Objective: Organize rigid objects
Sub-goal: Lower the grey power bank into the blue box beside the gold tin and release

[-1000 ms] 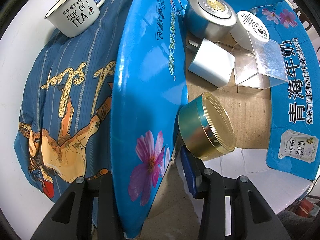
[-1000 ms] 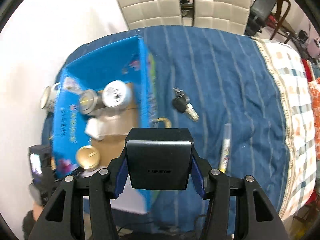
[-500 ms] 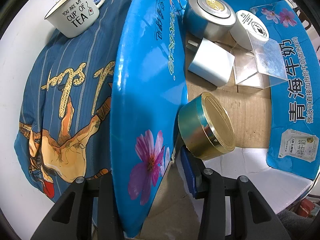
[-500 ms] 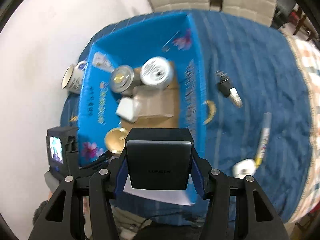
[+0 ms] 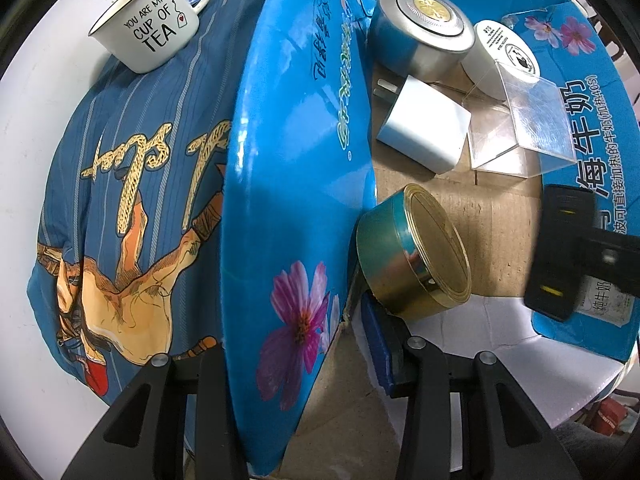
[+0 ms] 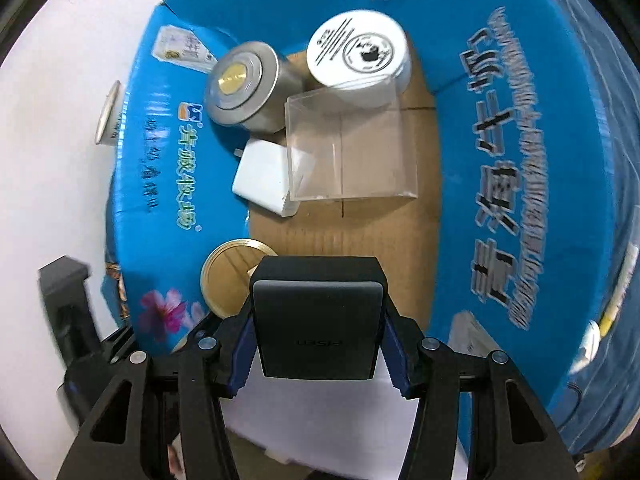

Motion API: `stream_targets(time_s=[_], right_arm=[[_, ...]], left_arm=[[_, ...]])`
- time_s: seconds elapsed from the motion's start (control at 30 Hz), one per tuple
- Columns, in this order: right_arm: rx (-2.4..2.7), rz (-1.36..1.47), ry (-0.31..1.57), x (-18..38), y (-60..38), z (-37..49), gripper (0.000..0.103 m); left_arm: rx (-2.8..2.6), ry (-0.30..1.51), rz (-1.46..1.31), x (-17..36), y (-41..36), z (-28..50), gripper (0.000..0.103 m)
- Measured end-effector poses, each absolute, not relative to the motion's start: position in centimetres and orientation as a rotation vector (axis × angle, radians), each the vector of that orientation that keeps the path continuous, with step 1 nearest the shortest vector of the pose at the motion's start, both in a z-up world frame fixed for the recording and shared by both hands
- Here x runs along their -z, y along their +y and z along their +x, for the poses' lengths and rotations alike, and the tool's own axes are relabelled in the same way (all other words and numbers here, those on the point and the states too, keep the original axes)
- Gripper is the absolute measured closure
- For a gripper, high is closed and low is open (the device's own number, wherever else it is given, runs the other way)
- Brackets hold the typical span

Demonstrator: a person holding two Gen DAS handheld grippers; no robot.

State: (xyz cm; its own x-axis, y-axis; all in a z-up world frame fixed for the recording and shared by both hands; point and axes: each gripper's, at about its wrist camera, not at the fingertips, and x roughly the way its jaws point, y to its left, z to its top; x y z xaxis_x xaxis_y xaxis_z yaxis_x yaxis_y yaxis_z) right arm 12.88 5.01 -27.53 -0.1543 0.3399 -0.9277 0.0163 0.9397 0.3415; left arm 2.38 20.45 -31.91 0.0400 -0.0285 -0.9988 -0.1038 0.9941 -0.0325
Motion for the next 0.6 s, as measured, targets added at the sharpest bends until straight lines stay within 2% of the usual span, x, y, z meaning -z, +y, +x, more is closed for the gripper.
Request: stream_targets(time_s=[0.6], right_arm=[[-0.226, 0.236, 1.848, 33.1, 5.4, 12.5, 0.045]], left_arm=[[-0.059, 1.533, -0.111, 32.2, 20.7, 2.5, 0.065]])
